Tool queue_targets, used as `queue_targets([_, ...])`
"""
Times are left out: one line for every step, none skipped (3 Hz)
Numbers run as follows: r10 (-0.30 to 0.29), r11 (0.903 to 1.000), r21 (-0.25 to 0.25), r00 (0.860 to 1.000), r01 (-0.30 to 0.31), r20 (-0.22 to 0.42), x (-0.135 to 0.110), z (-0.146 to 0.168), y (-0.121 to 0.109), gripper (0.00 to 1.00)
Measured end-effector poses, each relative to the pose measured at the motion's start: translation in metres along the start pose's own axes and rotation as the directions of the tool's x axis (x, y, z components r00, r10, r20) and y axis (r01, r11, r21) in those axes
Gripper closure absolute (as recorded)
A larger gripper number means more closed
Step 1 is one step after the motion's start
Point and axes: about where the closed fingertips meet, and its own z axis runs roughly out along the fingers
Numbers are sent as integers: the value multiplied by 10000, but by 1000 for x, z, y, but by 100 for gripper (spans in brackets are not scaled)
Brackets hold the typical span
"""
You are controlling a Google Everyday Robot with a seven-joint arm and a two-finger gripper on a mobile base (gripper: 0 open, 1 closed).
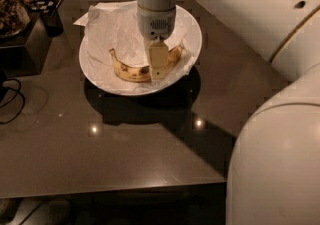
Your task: Pick banana from white bowl
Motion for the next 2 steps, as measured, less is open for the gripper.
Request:
queue_targets([-57, 9997, -222, 9998, 52, -212, -3, 12, -1, 32])
queue_targets([-91, 9994, -342, 9992, 78, -389, -4, 21, -4, 34])
